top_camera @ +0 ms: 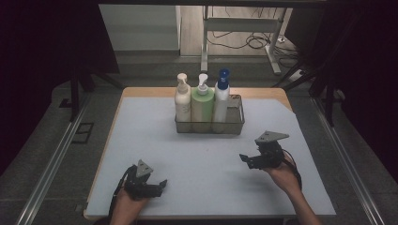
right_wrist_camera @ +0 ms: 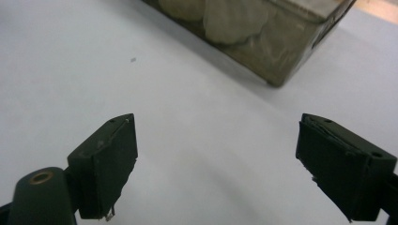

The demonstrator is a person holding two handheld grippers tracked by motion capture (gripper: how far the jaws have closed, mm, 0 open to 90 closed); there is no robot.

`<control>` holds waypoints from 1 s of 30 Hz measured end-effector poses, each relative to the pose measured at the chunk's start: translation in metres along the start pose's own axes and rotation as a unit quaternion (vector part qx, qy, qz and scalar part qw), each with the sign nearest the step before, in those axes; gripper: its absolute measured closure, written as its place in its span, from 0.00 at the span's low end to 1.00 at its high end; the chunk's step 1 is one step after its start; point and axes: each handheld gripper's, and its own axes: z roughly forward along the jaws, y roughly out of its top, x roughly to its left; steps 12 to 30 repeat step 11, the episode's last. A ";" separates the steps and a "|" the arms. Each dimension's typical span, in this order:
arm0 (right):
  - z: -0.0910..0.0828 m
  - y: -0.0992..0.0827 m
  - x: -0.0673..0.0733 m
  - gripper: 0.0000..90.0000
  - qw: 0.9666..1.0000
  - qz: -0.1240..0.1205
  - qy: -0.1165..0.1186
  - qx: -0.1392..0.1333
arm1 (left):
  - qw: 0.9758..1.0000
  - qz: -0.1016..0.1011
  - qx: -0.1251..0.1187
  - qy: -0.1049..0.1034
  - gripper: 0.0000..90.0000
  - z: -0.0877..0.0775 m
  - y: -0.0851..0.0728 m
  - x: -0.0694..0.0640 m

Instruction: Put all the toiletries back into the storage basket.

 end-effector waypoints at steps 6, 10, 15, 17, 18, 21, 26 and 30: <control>0.003 -0.019 0.002 0.11 1.000 -0.003 0.003 0.014 | 1.000 0.000 0.000 0.000 0.14 0.000 0.000 0.000; 0.007 -0.029 0.003 0.05 0.999 -0.010 0.004 0.030 | 1.000 0.000 0.000 0.000 0.14 0.000 0.000 0.000; 0.007 -0.031 0.003 0.05 0.999 -0.011 0.003 0.031 | 1.000 0.000 0.001 -0.001 0.14 0.000 0.000 0.000; 0.007 -0.031 0.003 0.05 0.999 -0.011 0.003 0.031 | 1.000 0.000 0.001 -0.001 0.14 0.000 0.000 0.000; 0.007 -0.031 0.003 0.05 0.999 -0.011 0.003 0.031 | 1.000 0.000 0.001 -0.001 0.14 0.000 0.000 0.000; 0.007 -0.031 0.003 0.05 0.999 -0.011 0.003 0.031 | 1.000 0.000 0.001 -0.001 0.14 0.000 0.000 0.000; 0.007 -0.031 0.003 0.05 0.999 -0.011 0.003 0.031 | 1.000 0.000 0.001 -0.001 0.14 0.000 0.000 0.000; 0.007 -0.031 0.003 0.05 0.999 -0.011 0.003 0.031 | 1.000 0.000 0.001 -0.001 0.14 0.000 0.000 0.000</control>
